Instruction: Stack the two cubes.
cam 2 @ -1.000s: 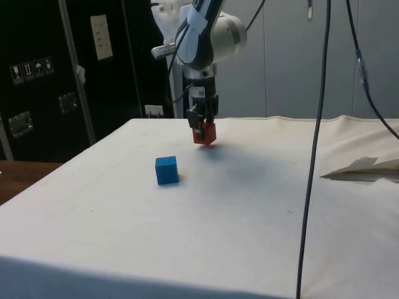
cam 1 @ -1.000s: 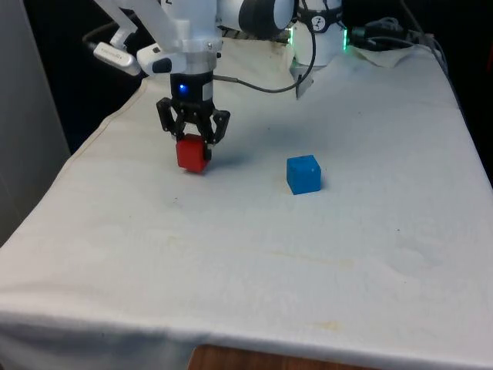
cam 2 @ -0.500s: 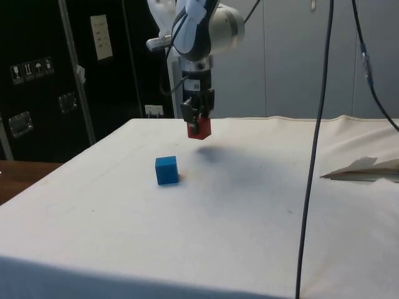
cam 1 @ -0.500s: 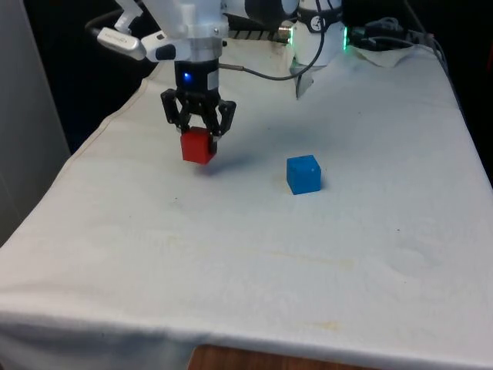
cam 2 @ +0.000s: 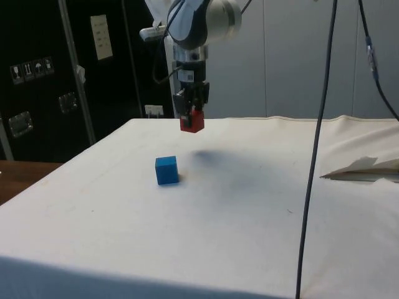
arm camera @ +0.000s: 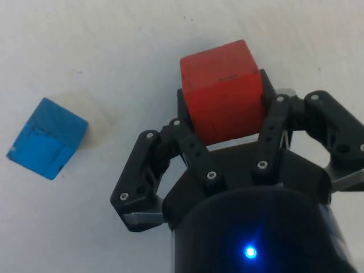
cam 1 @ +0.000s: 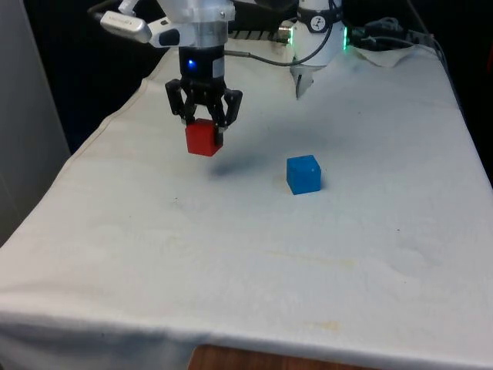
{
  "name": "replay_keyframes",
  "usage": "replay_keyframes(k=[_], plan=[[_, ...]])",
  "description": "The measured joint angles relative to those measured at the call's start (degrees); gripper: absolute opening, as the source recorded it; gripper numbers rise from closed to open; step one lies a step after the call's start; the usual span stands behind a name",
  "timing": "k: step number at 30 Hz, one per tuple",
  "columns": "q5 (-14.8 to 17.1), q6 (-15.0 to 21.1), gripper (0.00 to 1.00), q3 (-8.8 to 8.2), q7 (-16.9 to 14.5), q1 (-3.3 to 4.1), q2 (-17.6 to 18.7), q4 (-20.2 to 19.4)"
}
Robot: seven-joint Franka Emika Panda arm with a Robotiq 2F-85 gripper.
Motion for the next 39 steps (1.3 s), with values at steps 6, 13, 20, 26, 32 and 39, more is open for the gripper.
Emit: replay_keyframes(k=[6,13,20,26,32,39], plan=[[-0.1,-0.7,0.01,0.06,0.9,0.46,-1.2,0.1],[-0.1,-1.5,0.01,0.34,1.7,0.92,-2.3,0.1],[-0.6,-2.2,0.01,0.92,2.8,1.26,-3.4,0.1],[-1.3,-3.3,0.01,1.66,4.0,1.55,-4.5,-0.1],[-2.5,-3.8,0.01,2.41,5.6,1.72,-4.9,-0.1],[-4.4,-4.0,0.01,3.90,8.4,2.06,-5.3,-0.2]])
